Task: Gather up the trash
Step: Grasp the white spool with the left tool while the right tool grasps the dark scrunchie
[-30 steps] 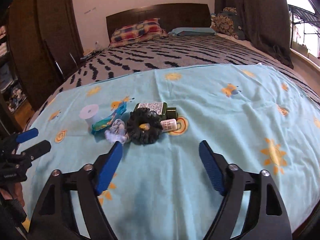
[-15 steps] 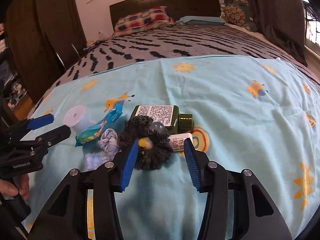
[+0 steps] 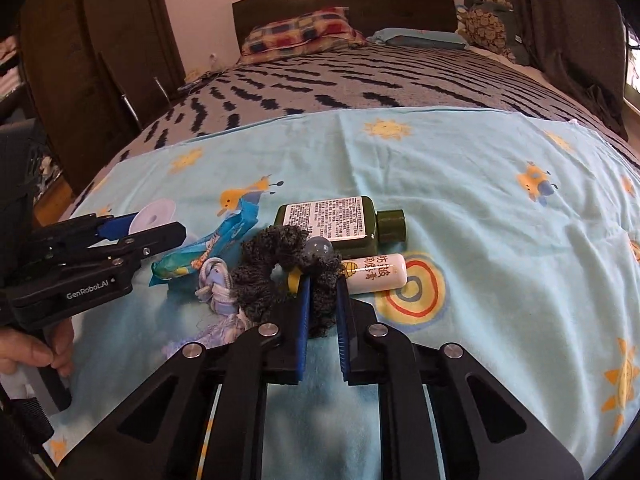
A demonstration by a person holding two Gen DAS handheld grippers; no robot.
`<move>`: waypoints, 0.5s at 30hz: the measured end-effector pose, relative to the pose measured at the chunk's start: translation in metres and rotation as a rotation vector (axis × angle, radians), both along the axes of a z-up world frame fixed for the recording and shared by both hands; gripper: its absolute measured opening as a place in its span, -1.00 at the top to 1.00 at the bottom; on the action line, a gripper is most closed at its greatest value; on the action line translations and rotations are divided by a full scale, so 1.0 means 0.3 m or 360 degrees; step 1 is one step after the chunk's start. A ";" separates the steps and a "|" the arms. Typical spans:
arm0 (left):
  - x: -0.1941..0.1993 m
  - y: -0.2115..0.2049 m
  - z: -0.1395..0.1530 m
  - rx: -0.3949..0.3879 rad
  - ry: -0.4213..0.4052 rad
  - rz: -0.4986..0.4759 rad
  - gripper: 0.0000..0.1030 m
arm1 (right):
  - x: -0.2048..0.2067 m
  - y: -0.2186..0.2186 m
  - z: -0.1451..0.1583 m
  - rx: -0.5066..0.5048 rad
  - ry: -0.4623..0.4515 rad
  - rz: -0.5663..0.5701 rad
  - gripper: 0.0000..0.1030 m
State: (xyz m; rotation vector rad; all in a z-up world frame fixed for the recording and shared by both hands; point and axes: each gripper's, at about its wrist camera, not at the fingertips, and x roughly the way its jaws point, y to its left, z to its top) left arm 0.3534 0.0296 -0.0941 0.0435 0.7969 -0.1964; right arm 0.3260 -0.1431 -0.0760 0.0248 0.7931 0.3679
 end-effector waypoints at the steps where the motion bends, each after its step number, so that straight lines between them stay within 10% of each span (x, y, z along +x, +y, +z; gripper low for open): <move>1: -0.002 0.000 0.002 0.0000 -0.0003 -0.0003 0.13 | -0.005 -0.002 0.005 0.0005 -0.0011 -0.0004 0.78; 15: -0.223 -0.004 0.207 -0.0014 -0.0196 0.0001 0.14 | -0.186 -0.043 0.171 -0.0005 -0.0177 -0.0007 0.82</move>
